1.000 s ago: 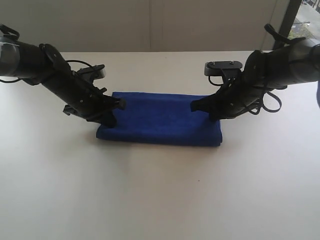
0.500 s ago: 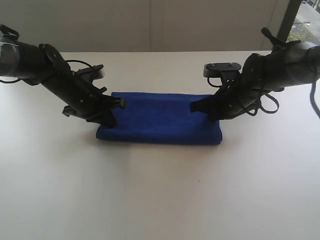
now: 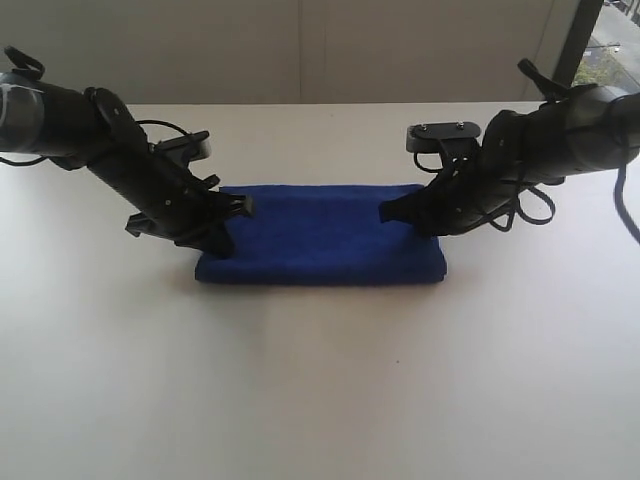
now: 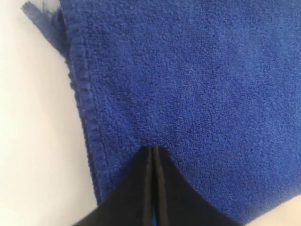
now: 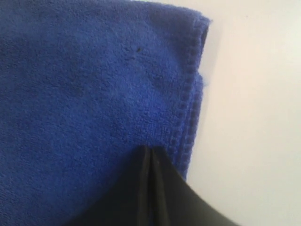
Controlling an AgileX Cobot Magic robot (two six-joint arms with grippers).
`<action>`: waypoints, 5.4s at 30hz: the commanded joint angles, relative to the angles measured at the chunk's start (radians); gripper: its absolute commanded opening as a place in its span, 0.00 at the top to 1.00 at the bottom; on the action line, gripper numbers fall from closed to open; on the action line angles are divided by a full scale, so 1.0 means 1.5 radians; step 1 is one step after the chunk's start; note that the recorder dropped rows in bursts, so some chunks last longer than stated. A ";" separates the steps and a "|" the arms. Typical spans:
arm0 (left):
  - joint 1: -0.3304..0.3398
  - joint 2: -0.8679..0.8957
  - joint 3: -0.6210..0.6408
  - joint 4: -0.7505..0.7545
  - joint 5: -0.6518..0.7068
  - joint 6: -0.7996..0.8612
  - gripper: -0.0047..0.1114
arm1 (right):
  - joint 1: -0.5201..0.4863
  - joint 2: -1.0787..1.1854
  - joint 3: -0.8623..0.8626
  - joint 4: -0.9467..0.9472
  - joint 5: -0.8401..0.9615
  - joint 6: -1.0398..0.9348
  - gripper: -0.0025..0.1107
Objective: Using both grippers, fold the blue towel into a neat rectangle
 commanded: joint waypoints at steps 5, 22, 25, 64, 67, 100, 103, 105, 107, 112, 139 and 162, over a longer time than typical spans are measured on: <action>-0.009 0.006 0.013 0.030 0.025 -0.024 0.96 | -0.005 0.016 0.004 -0.015 0.002 -0.002 0.98; -0.009 -0.040 0.009 0.038 -0.020 -0.015 0.80 | -0.005 -0.042 0.004 -0.015 0.008 0.001 0.98; -0.009 -0.049 0.007 0.038 -0.020 -0.015 0.70 | -0.005 -0.064 0.004 -0.015 0.023 0.002 0.98; 0.179 -0.622 0.352 0.132 0.034 -0.015 0.96 | -0.136 -0.676 0.333 -0.011 0.061 -0.016 0.98; 0.179 -0.691 0.390 0.132 0.020 -0.015 0.96 | -0.136 -0.746 0.368 -0.011 0.049 -0.016 0.98; 0.179 -1.121 0.636 0.137 -0.038 0.000 0.96 | -0.132 -1.277 0.602 -0.029 0.037 0.002 0.98; 0.179 -1.121 0.636 0.137 -0.038 0.000 0.96 | -0.132 -1.277 0.602 -0.029 0.037 0.002 0.98; 0.179 -1.121 0.636 0.137 -0.038 0.000 0.96 | -0.132 -1.277 0.602 -0.029 0.037 0.002 0.98; 0.179 -1.121 0.636 0.137 -0.038 0.000 0.96 | -0.132 -1.277 0.602 -0.029 0.037 0.002 0.98; 0.179 -1.121 0.636 0.137 -0.038 0.000 0.96 | -0.132 -1.277 0.602 -0.029 0.037 0.002 0.98; 0.179 -1.121 0.636 0.137 -0.038 0.000 0.96 | -0.138 -1.374 0.697 -0.034 0.043 -0.001 0.98; 0.179 -1.121 0.636 0.137 -0.038 0.000 0.96 | -0.206 -1.374 0.806 -0.145 0.049 0.077 0.98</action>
